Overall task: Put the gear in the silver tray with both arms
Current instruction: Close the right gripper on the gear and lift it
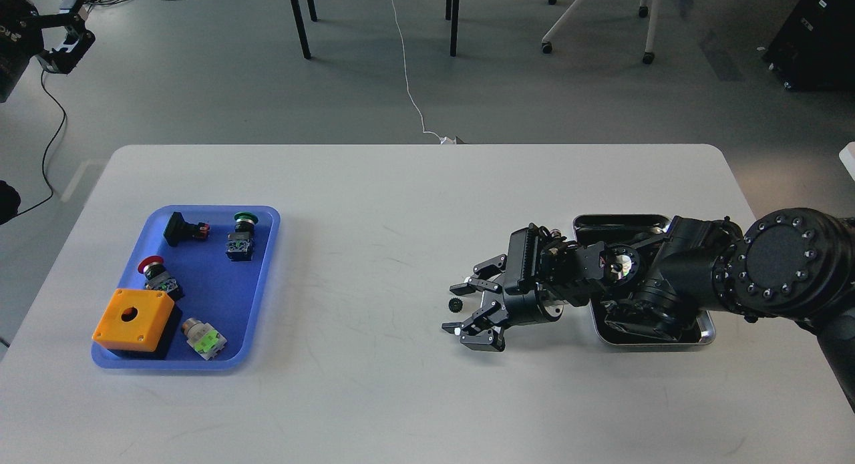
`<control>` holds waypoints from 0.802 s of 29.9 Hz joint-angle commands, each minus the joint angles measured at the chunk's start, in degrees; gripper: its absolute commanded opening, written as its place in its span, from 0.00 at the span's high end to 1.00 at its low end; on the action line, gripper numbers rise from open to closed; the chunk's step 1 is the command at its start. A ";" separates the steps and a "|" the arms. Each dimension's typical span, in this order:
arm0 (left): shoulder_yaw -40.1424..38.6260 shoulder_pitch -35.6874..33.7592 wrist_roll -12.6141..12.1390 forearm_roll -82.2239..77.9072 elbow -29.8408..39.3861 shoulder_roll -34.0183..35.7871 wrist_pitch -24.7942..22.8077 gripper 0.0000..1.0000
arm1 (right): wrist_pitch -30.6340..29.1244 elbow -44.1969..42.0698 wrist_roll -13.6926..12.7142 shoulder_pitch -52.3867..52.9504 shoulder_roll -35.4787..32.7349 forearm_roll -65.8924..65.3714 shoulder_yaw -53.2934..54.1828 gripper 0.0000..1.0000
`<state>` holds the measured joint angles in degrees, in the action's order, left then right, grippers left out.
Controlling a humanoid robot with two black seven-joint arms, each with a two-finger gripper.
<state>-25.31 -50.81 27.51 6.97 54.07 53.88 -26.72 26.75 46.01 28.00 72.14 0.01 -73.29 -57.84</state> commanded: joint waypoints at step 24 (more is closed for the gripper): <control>0.17 0.10 0.00 -0.03 -0.02 0.87 -0.17 0.02 | -0.65 1.54 0.00 1.51 -0.01 0.16 -0.96 0.57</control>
<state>-25.13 -50.72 27.51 6.95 54.05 54.65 -26.81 25.92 47.25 27.95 73.53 -0.04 -73.13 -58.91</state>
